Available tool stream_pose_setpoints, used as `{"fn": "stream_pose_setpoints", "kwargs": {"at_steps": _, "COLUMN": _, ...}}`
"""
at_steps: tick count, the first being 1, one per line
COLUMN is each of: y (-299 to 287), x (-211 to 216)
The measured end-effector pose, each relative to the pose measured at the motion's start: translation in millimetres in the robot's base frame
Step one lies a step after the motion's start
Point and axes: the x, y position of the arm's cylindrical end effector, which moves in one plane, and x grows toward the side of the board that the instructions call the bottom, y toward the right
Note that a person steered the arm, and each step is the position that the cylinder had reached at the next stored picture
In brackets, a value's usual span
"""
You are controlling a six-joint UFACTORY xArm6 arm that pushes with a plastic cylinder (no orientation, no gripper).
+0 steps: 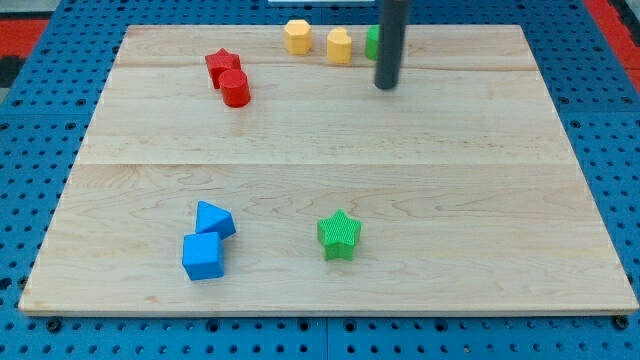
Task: Place the green star right to the red circle
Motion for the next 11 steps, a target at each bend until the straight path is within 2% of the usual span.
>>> {"fn": "stream_pose_setpoints", "kwargs": {"at_steps": 1, "y": 4, "x": 105}}
{"fn": "stream_pose_setpoints", "kwargs": {"at_steps": 2, "y": 9, "x": 189}}
{"fn": "stream_pose_setpoints", "kwargs": {"at_steps": 3, "y": -38, "x": 226}}
{"fn": "stream_pose_setpoints", "kwargs": {"at_steps": 4, "y": -61, "x": 230}}
{"fn": "stream_pose_setpoints", "kwargs": {"at_steps": 5, "y": -90, "x": 213}}
{"fn": "stream_pose_setpoints", "kwargs": {"at_steps": 6, "y": -89, "x": 153}}
{"fn": "stream_pose_setpoints", "kwargs": {"at_steps": 7, "y": -82, "x": 125}}
{"fn": "stream_pose_setpoints", "kwargs": {"at_steps": 8, "y": -49, "x": 154}}
{"fn": "stream_pose_setpoints", "kwargs": {"at_steps": 9, "y": -107, "x": 164}}
{"fn": "stream_pose_setpoints", "kwargs": {"at_steps": 10, "y": -131, "x": 134}}
{"fn": "stream_pose_setpoints", "kwargs": {"at_steps": 11, "y": -107, "x": 86}}
